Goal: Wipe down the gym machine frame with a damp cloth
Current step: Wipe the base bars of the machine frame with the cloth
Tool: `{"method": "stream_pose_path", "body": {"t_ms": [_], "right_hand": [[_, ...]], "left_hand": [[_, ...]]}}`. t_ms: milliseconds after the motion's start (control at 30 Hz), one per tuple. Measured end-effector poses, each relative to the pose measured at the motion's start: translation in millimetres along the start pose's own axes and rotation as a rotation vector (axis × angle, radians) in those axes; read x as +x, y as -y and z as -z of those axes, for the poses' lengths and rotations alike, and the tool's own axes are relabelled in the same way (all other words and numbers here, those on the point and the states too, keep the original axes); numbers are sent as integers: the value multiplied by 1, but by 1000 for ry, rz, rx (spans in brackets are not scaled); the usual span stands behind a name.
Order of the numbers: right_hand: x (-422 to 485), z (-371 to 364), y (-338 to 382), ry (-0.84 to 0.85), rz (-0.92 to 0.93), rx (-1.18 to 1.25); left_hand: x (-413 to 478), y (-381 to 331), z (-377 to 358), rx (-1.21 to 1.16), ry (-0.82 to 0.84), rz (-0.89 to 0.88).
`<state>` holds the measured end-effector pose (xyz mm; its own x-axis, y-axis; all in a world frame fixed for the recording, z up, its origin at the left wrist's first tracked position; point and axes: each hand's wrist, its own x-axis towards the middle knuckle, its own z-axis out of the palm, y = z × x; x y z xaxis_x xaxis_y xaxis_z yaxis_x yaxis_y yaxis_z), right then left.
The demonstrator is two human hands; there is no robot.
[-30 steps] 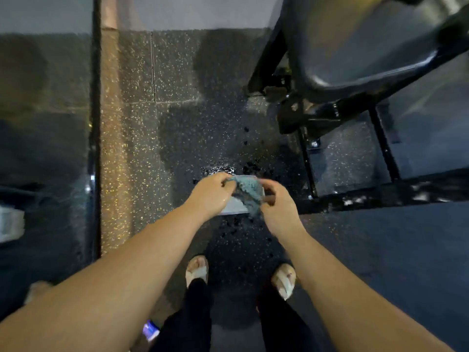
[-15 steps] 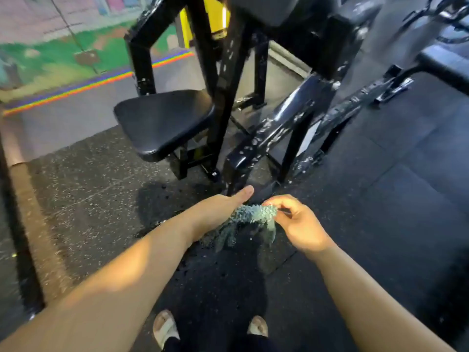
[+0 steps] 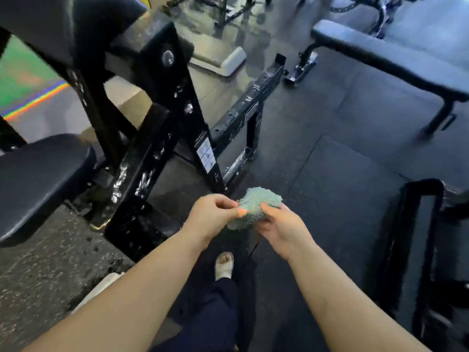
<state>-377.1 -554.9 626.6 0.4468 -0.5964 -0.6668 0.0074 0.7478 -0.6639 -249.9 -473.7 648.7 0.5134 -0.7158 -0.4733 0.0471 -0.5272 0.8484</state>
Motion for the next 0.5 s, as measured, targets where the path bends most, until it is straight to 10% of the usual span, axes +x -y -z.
{"method": "stream_pose_path", "body": {"t_ms": [167, 333, 500], "right_hand": [[60, 14, 73, -171, 246, -215], [101, 19, 155, -128, 274, -765], [152, 29, 227, -36, 261, -1155]], "left_hand": [[87, -50, -29, 120, 112, -142], [159, -104, -50, -119, 410, 340], [216, -125, -63, -234, 261, 326]]}}
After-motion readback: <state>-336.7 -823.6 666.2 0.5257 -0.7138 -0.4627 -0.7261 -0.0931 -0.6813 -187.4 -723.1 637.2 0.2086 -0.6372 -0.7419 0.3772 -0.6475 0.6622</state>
